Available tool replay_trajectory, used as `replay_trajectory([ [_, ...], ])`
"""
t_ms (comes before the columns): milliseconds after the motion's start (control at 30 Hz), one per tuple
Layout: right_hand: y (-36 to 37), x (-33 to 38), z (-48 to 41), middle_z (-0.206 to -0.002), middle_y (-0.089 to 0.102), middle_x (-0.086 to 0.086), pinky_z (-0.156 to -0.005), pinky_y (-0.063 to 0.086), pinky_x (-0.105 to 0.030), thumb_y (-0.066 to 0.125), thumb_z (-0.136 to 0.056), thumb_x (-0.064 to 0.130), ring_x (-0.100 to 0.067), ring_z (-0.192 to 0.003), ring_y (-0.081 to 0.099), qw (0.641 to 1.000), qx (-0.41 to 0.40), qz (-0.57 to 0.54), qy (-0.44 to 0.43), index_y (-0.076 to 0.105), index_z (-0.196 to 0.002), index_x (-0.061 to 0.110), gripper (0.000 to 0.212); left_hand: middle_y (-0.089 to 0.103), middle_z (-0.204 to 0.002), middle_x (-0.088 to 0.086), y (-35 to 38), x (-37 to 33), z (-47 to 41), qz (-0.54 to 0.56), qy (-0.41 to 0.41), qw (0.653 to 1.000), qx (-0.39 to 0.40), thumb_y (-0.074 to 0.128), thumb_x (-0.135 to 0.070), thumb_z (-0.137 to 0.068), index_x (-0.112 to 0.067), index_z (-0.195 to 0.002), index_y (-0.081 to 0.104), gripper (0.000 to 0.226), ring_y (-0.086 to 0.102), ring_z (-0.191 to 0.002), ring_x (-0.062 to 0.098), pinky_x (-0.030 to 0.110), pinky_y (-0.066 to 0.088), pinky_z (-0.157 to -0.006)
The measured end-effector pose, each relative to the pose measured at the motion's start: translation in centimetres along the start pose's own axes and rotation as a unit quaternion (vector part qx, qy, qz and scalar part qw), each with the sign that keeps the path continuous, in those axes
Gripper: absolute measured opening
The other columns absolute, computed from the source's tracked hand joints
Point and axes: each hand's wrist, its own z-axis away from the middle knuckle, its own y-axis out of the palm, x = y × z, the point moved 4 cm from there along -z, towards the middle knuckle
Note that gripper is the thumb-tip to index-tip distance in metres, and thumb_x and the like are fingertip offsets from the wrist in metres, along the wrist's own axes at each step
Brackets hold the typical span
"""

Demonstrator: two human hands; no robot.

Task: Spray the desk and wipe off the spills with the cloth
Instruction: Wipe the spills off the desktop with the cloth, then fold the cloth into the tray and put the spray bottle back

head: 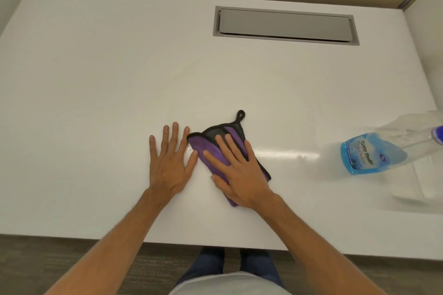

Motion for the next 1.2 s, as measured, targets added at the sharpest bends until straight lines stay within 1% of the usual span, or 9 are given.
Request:
replay_trajectory([
  [133, -0.7, -2.5, 1.0, -0.171, 0.001, -0.002, -0.122, 0.013, -0.061, 0.032, -0.104, 0.053, -0.025, -0.158, -0.003, 0.992, 0.034, 0.036, -0.118, 0.008, -0.161, 0.04, 0.063, 0.003, -0.172, 0.007, -0.3, -0.1, 0.6, 0.012, 0.025, 1.0, 0.004, 0.019, -0.053, -0.102, -0.024, -0.164, 0.008, 0.069, 0.0, -0.159, 0.027, 0.06, 0.006, -0.125],
  [267, -2.0, -4.3, 1.8, -0.171, -0.002, 0.0, -0.123, 0.011, -0.061, 0.032, -0.105, 0.052, -0.023, -0.158, -0.005, 0.986, 0.062, 0.045, -0.148, 0.006, -0.16, 0.042, 0.062, 0.003, -0.172, 0.008, -0.8, -0.9, 1.5, 0.031, 0.059, 0.998, 0.008, 0.025, -0.044, -0.1, -0.023, -0.164, 0.01, 0.069, 0.001, -0.159, 0.027, 0.062, 0.009, -0.125],
  [367, -2.9, -4.1, 2.9, -0.171, -0.002, 0.0, -0.124, 0.012, -0.06, 0.034, -0.105, 0.052, -0.024, -0.158, -0.006, 0.995, 0.048, 0.014, -0.081, 0.006, -0.16, 0.041, 0.063, 0.005, -0.172, 0.006, -1.6, -2.0, 1.8, 0.073, 0.067, 0.995, 0.001, 0.025, -0.047, -0.099, -0.023, -0.163, 0.013, 0.07, 0.002, -0.159, 0.025, 0.057, 0.01, -0.126],
  [467, -4.0, -3.5, 4.8, -0.171, 0.003, -0.001, -0.123, 0.022, -0.054, 0.038, -0.103, 0.055, -0.023, -0.158, 0.002, 0.991, -0.013, -0.094, 0.09, 0.013, -0.161, 0.035, 0.066, 0.009, -0.171, 0.002, -2.4, -3.7, 1.4, 0.12, 0.067, 0.991, -0.001, 0.024, -0.063, -0.098, -0.026, -0.163, 0.014, 0.076, 0.006, -0.159, 0.021, 0.048, 0.008, -0.128],
  [600, -5.0, -3.4, 7.5, -0.167, 0.022, -0.005, -0.117, 0.032, -0.047, 0.054, -0.098, 0.053, -0.026, -0.151, 0.027, 0.906, -0.078, -0.211, 0.358, 0.024, -0.16, 0.028, 0.073, 0.029, -0.167, 0.005, -3.1, -5.9, -0.1, 0.134, 0.069, 0.988, 0.021, 0.035, -0.07, -0.095, -0.03, -0.162, 0.017, 0.081, 0.033, -0.15, 0.026, 0.045, 0.027, -0.12],
  [700, -5.2, -3.1, 8.7, -0.157, 0.034, -0.008, -0.109, 0.043, -0.043, 0.067, -0.091, 0.05, -0.026, -0.142, 0.037, 0.829, -0.077, -0.278, 0.48, 0.028, -0.156, 0.02, 0.081, 0.048, -0.154, 0.006, -3.6, -7.3, -1.4, 0.126, 0.071, 0.988, 0.046, 0.044, -0.067, -0.095, -0.023, -0.159, 0.028, 0.08, 0.047, -0.134, 0.027, 0.043, 0.04, -0.108],
  [800, -5.6, -2.7, 8.8, -0.141, 0.047, -0.009, -0.095, 0.05, -0.035, 0.076, -0.086, 0.042, -0.027, -0.129, 0.048, 0.768, -0.093, -0.333, 0.539, 0.037, -0.148, 0.014, 0.079, 0.055, -0.14, 0.007, -4.1, -8.5, -2.4, 0.161, 0.041, 0.982, 0.085, 0.054, -0.062, -0.093, -0.019, -0.155, 0.033, 0.078, 0.052, -0.125, 0.028, 0.042, 0.048, -0.098],
  [1000, -6.2, -3.4, 8.1, -0.138, 0.048, -0.017, -0.093, 0.056, -0.041, 0.087, -0.078, 0.032, -0.035, -0.122, 0.055, 0.665, -0.071, -0.396, 0.629, 0.044, -0.139, 0.004, 0.08, 0.057, -0.118, 0.012, -4.9, -9.1, -4.5, 0.225, -0.074, 0.957, 0.167, 0.075, -0.041, -0.086, -0.005, -0.126, 0.051, 0.059, 0.06, -0.106, 0.033, 0.037, 0.048, -0.08],
  [1200, -5.5, -3.8, 8.2, -0.118, 0.065, -0.015, -0.07, 0.051, -0.032, 0.089, -0.075, 0.022, -0.029, -0.094, 0.063, 0.628, -0.058, -0.448, 0.634, 0.055, -0.119, 0.0, 0.059, 0.054, -0.087, 0.004, -4.7, -9.4, -4.4, 0.27, -0.149, 0.923, 0.229, 0.076, -0.03, -0.084, -0.007, -0.099, 0.051, 0.037, 0.053, -0.07, 0.019, 0.043, 0.058, -0.075],
])
